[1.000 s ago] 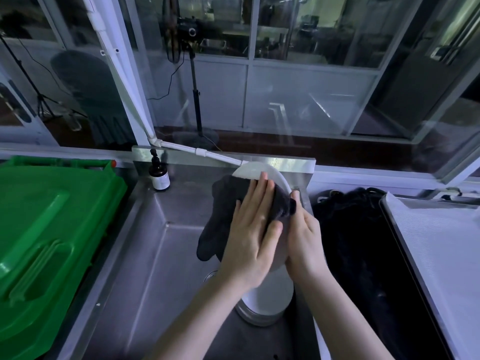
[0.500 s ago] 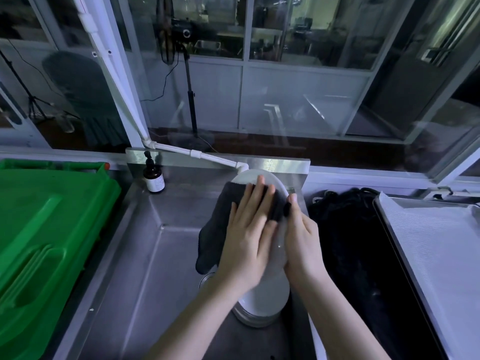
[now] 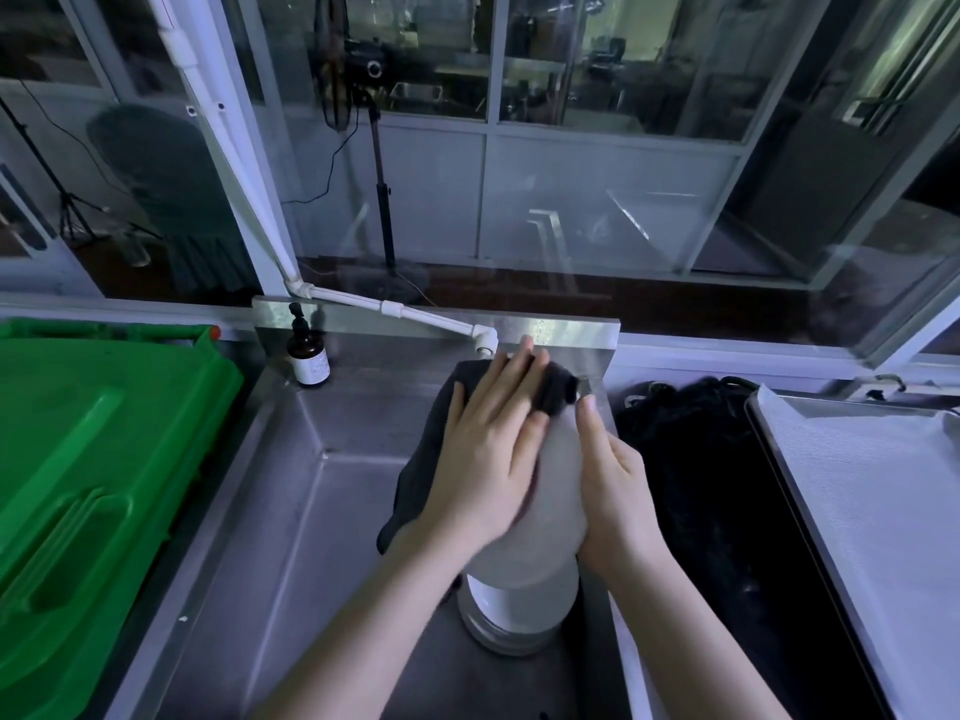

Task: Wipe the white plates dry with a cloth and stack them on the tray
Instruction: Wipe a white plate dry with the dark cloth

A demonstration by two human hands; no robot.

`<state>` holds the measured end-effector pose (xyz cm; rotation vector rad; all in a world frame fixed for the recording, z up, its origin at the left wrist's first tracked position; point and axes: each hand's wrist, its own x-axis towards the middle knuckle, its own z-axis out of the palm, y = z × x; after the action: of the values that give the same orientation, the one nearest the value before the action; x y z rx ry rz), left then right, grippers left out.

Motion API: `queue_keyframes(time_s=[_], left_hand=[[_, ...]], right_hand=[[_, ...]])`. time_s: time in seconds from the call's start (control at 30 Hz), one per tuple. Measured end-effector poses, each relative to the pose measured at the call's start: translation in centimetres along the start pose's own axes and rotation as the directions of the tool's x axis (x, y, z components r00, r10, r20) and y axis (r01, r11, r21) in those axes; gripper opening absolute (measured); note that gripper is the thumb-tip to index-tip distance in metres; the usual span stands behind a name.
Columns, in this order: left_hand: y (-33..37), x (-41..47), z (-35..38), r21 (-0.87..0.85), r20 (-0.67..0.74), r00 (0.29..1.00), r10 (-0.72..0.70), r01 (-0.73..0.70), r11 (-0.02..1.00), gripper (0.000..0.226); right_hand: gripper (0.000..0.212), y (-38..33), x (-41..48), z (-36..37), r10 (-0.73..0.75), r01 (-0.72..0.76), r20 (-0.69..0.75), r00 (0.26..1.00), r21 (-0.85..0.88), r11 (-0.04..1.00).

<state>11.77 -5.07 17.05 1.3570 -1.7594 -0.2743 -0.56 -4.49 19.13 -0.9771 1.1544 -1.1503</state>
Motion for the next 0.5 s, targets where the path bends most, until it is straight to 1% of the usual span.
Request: queue_keyframes(time_s=[0.07,0.13,0.23,0.3,0.33,0.4,0.5], left_hand=[[-1.1,1.2,-0.8,-0.036,0.014,0.999,-0.043,0.043,0.998,0.051],[-2.0,1.3,-1.3,-0.067,0.032,0.997,-0.073,0.075,0.995,0.051],[-2.9,-0.1,-1.9,-0.094,0.021,0.998,-0.056,0.058,0.994,0.049],[-3.1,-1.7,-1.9,-0.109,-0.005,1.0,-0.019,0.018,0.994,0.048],[-3.2,-2.4,-1.9,-0.116,-0.015,1.0,-0.003,0.002,0.993,0.048],[-3.3,-3.5,-1.7,-0.13,-0.009,1.0,0.002,-0.003,0.992,0.05],[-3.1,-3.4,-1.4,-0.125,0.002,0.998,-0.055,0.055,0.991,0.05]], right_hand=[[0.049,0.0,-0.5,-0.6,-0.011,0.012,0.073,0.997,-0.009,1.0],[0.043,-0.1,-0.7,-1.6,0.008,-0.01,0.104,0.995,0.018,1.0],[0.043,-0.4,-0.7,-3.2,0.051,-0.056,0.076,0.996,0.072,0.996],[0.053,-0.6,-0.7,-4.2,0.086,-0.089,0.043,0.995,0.088,0.992],[0.054,-0.6,-0.7,-4.6,0.098,-0.101,0.04,0.994,0.101,0.99],[0.046,-0.5,-0.6,-5.1,0.116,-0.123,0.056,0.992,0.133,0.984],[0.039,-0.4,-0.4,-4.8,0.128,-0.139,0.081,0.988,0.151,0.979]])
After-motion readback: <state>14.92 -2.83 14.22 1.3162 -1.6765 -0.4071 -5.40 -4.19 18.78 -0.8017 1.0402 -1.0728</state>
